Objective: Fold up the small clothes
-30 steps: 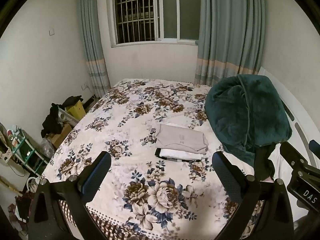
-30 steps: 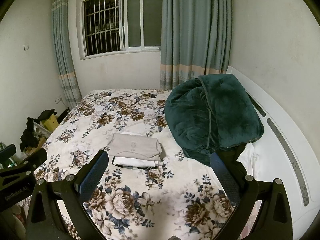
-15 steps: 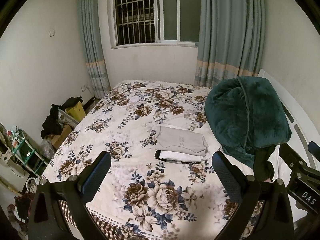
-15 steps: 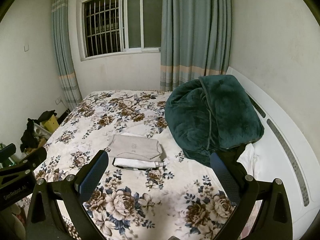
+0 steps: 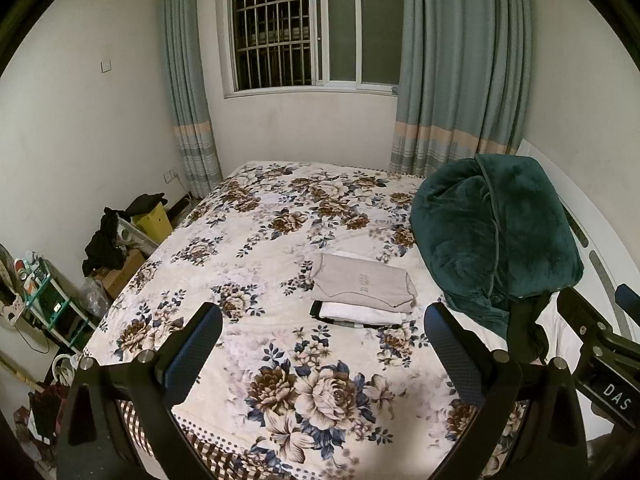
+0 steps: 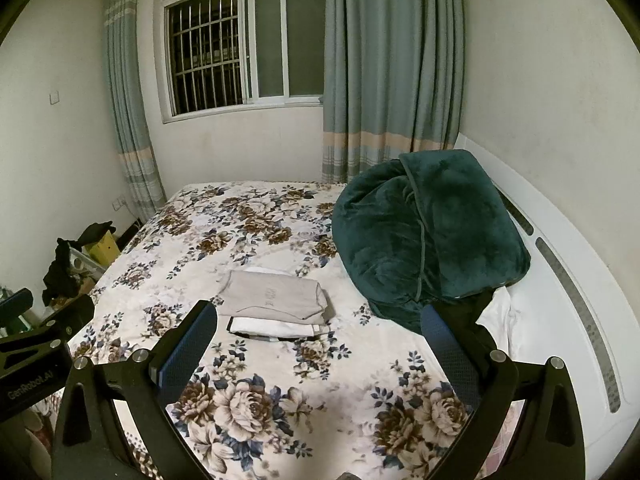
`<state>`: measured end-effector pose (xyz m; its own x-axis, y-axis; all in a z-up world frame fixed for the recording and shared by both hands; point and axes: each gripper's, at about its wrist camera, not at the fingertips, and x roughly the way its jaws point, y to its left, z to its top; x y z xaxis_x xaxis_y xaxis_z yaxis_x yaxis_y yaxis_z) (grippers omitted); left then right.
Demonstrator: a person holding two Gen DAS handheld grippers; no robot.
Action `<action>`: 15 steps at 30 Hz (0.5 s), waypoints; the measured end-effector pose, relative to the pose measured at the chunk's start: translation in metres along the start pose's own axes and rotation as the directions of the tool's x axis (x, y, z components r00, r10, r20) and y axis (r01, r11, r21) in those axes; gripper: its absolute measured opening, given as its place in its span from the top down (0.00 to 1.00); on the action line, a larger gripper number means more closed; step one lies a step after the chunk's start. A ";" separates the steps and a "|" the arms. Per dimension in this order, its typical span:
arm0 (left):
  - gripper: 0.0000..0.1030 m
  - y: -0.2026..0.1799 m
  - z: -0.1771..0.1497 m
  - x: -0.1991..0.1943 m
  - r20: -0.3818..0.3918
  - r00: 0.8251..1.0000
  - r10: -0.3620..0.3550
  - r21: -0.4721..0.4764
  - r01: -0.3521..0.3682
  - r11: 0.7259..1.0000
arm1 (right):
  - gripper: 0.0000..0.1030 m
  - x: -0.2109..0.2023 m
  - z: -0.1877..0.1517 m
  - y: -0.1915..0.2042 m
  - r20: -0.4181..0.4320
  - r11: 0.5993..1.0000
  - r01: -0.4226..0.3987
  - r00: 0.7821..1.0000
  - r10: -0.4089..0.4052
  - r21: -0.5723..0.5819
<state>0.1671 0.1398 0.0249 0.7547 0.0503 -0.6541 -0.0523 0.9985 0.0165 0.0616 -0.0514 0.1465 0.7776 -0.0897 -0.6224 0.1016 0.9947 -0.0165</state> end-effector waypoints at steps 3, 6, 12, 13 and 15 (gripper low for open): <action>0.00 0.001 -0.001 -0.001 0.001 1.000 0.000 -0.002 0.000 1.000 | 0.00 0.002 -0.002 -0.001 0.000 1.000 0.000 1.000 0.000 0.000; 0.00 0.000 -0.002 -0.001 0.003 1.000 0.001 -0.003 -0.001 1.000 | 0.00 0.001 -0.004 -0.001 0.000 1.000 0.001 1.000 -0.001 0.001; 0.00 0.001 -0.001 -0.002 0.003 1.000 0.003 -0.005 -0.003 1.000 | 0.00 -0.002 -0.002 0.002 0.000 1.000 0.000 1.000 0.000 0.001; 0.00 0.000 0.001 -0.001 0.002 1.000 0.004 -0.006 -0.004 1.000 | 0.00 -0.002 -0.002 0.002 0.001 1.000 0.001 1.000 -0.001 0.002; 0.00 0.001 0.001 -0.001 0.002 1.000 0.006 -0.011 -0.006 1.000 | 0.00 -0.004 -0.002 0.003 0.001 1.000 0.000 1.000 0.000 0.001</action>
<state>0.1669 0.1408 0.0263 0.7558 0.0566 -0.6523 -0.0640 0.9979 0.0123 0.0581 -0.0477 0.1474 0.7779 -0.0897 -0.6219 0.1022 0.9946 -0.0156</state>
